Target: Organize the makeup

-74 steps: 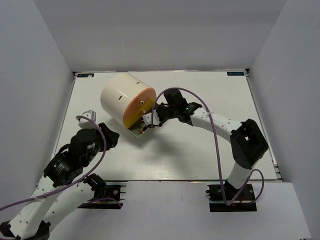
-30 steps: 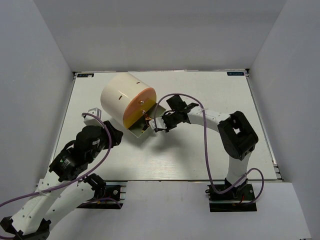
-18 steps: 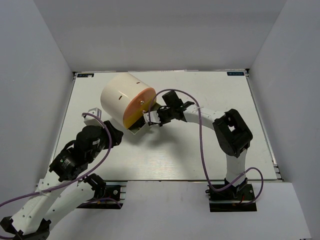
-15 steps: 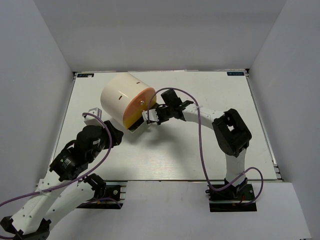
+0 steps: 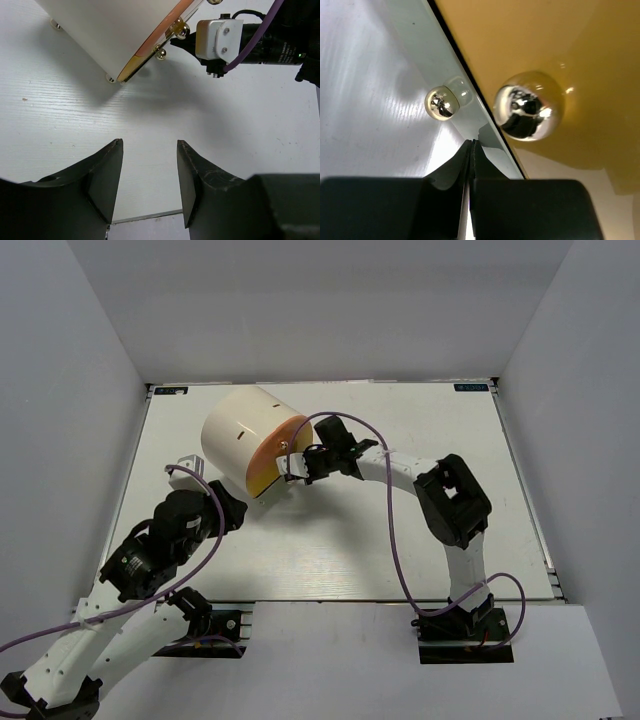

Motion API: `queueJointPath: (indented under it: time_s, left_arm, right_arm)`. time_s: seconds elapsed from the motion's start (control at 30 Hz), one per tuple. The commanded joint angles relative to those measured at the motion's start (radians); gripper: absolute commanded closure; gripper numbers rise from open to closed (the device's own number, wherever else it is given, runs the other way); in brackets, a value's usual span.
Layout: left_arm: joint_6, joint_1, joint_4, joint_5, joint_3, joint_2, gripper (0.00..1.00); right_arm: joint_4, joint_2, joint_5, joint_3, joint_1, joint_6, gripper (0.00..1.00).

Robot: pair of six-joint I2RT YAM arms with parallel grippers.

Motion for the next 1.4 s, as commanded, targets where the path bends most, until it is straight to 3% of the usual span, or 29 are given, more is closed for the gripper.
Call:
queueJointPath:
  time_s: [0.0, 0.3, 0.57, 0.73, 0.87, 0.9, 0.97, 1.0, 1.07, 1.1, 1.3, 1.37]
  left_arm:
    - [0.007, 0.004, -0.002, -0.015, 0.028, -0.011, 0.42]
    - [0.004, 0.004, 0.001, -0.009, 0.028, -0.012, 0.42]
    - [0.004, 0.004, -0.011, -0.005, 0.047, -0.012, 0.42]
    - [0.002, 0.004, 0.004, 0.001, 0.040, -0.022, 0.41]
    - [0.002, 0.004, 0.027, 0.015, 0.033, -0.017, 0.39]
    - [0.005, 0.004, 0.037, 0.017, 0.031, -0.011, 0.39]
    - [0.010, 0.004, 0.050, 0.026, 0.025, 0.000, 0.37]
    - [0.011, 0.004, 0.065, 0.028, 0.024, 0.006, 0.32]
    - [0.017, 0.004, 0.079, 0.032, 0.024, 0.024, 0.21]
    - [0.022, 0.004, 0.094, 0.034, 0.025, 0.033, 0.11]
    - [0.045, -0.005, 0.142, 0.064, 0.042, 0.084, 0.02]
    - [0.042, -0.005, 0.160, 0.075, 0.034, 0.084, 0.02]
  right_arm:
    - [0.090, 0.008, 0.003, 0.047, 0.011, 0.031, 1.00]
    - [0.172, -0.015, 0.021, -0.007, 0.013, 0.069, 1.00]
    - [0.145, -0.050, 0.020, -0.046, 0.013, 0.077, 1.00]
    - [0.125, -0.200, 0.029, -0.194, -0.010, 0.116, 1.00]
    - [0.050, -0.398, -0.003, -0.319, -0.035, 0.257, 0.99]
    - [0.041, -0.427, -0.011, -0.338, -0.041, 0.312, 0.83]
    - [0.006, -0.504, -0.034, -0.337, -0.072, 0.430, 0.64]
    - [-0.027, -0.526, -0.046, -0.332, -0.089, 0.540, 0.43]
    - [-0.045, -0.585, -0.051, -0.329, -0.102, 0.659, 0.27]
    - [-0.062, -0.601, -0.049, -0.327, -0.116, 0.758, 0.11]
    - [-0.068, -0.716, 0.090, -0.326, -0.133, 1.055, 0.11]
    - [-0.074, -0.750, 0.150, -0.326, -0.133, 1.069, 0.11]
